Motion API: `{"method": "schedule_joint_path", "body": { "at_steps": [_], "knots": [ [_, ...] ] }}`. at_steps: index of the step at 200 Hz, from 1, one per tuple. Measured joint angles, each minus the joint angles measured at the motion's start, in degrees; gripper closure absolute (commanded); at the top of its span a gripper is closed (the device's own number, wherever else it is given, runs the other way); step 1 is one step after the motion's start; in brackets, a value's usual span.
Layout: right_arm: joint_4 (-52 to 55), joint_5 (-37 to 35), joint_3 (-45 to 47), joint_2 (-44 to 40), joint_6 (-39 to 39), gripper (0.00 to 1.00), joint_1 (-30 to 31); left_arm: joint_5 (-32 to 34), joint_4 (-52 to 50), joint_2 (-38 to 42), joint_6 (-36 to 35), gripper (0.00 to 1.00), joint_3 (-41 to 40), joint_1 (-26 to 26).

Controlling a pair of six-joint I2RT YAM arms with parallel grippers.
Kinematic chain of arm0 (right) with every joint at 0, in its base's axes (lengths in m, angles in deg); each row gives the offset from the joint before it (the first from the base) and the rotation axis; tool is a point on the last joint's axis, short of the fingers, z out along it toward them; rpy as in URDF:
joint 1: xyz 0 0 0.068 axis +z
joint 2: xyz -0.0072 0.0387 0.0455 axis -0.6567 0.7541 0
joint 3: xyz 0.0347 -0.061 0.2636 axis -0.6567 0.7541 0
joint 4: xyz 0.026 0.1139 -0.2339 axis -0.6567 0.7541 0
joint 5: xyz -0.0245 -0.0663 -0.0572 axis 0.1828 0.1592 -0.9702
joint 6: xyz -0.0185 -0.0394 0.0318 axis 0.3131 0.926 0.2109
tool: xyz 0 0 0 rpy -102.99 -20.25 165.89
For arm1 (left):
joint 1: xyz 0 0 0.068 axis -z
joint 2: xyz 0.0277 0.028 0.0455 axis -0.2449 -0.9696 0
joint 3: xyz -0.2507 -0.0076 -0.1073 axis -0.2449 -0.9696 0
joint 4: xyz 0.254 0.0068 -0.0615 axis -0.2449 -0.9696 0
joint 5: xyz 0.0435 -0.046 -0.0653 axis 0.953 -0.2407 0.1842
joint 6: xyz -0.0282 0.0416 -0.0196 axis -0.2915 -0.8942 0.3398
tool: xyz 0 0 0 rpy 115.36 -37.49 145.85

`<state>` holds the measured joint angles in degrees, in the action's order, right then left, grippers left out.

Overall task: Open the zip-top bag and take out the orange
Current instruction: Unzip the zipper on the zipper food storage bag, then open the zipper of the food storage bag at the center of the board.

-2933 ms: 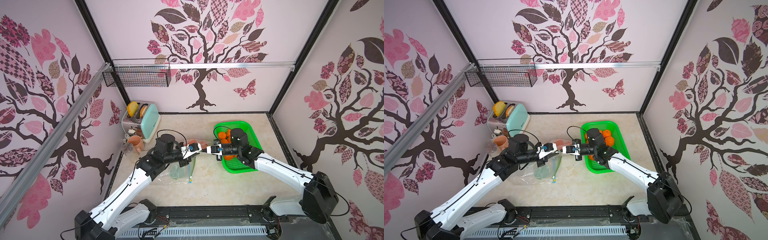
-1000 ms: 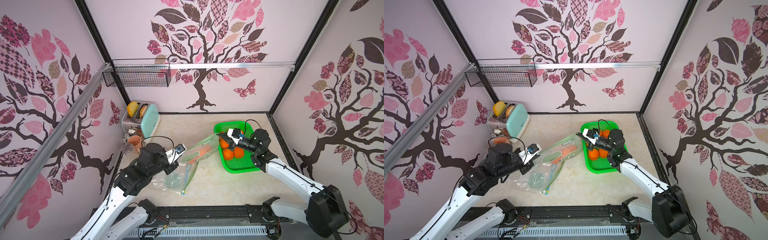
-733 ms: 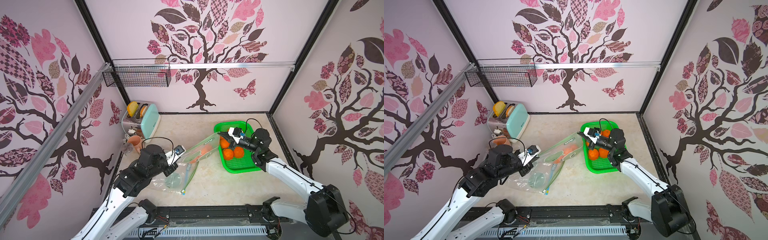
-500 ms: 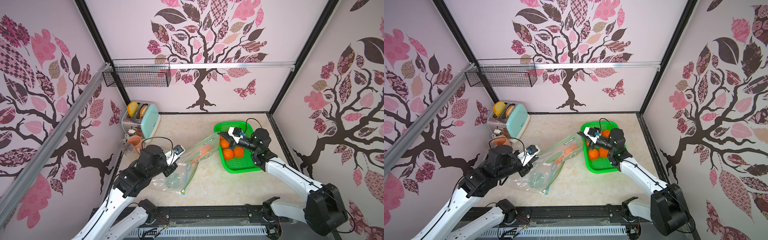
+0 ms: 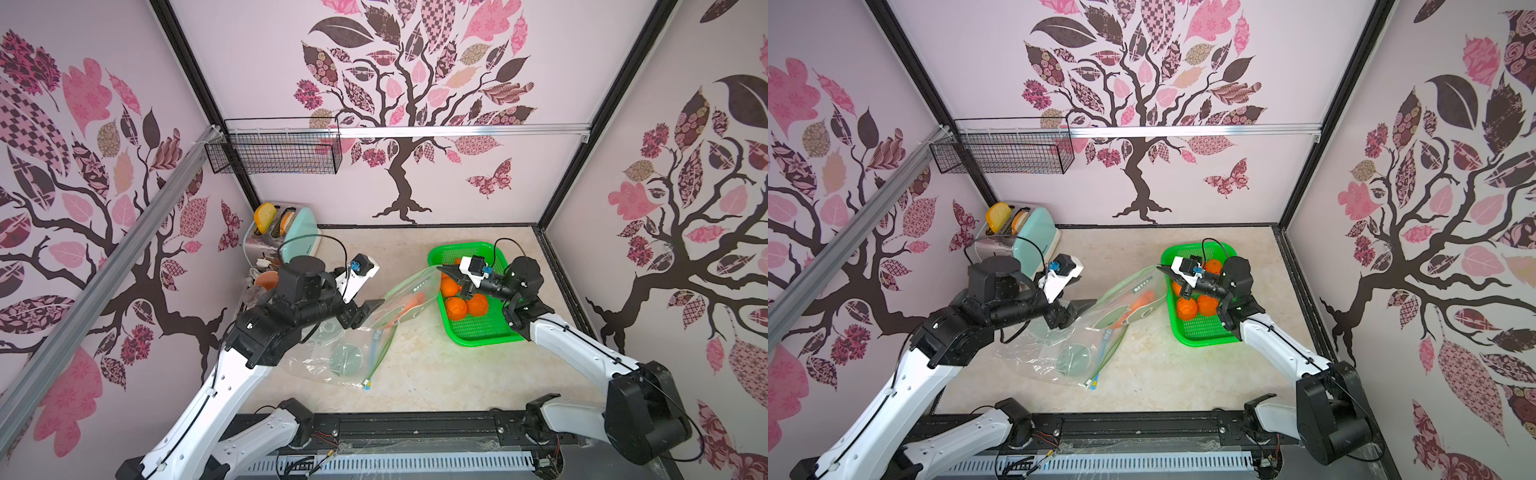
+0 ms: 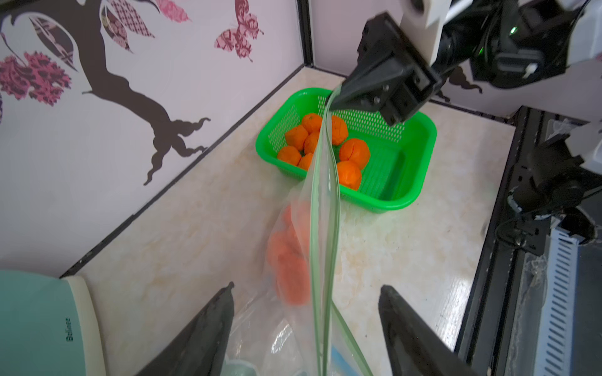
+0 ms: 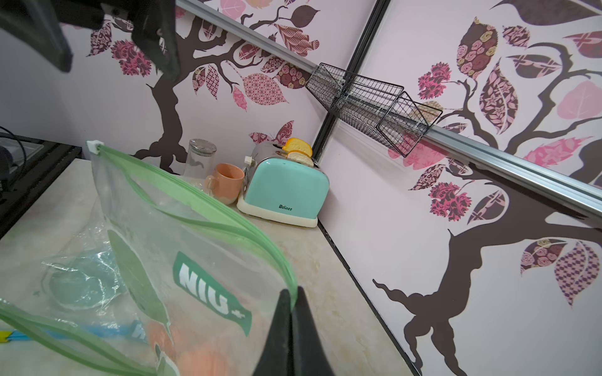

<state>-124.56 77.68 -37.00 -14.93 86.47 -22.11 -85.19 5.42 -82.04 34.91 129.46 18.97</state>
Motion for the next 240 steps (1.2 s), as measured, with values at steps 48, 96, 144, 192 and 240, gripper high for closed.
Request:
{"method": "schedule_joint_path", "body": {
  "at_steps": [48, 96, 144, 192, 240],
  "knots": [
    [0.09, 0.98, 0.0, 0.0, 0.68, 1.0, 0.0, -4.63, 2.34, -13.6, -0.31, 0.44, 6.03, -0.04],
    [0.31, 0.98, 0.0, 0.0, 1.31, 1.0, 0.07, -5.77, 1.9, -18.08, -0.35, 0.51, 3.8, -0.09],
    [0.48, 0.94, 0.0, 0.0, 1.49, 1.0, 0.11, -6.6, 2.12, -16.48, 0.22, 0.69, -0.31, -0.11],
    [0.74, -0.04, 0.0, 0.0, 0.11, 0.69, 0.55, -4.98, 2.93, -15.82, 1.05, 1.0, -2.8, -0.11],
    [-1.22, -11.61, 0.04, -2.05, -15.74, 0.25, 1.31, 2.1, 7.41, -15.74, 7.54, 1.0, -2.82, -0.22]
  ]
}}
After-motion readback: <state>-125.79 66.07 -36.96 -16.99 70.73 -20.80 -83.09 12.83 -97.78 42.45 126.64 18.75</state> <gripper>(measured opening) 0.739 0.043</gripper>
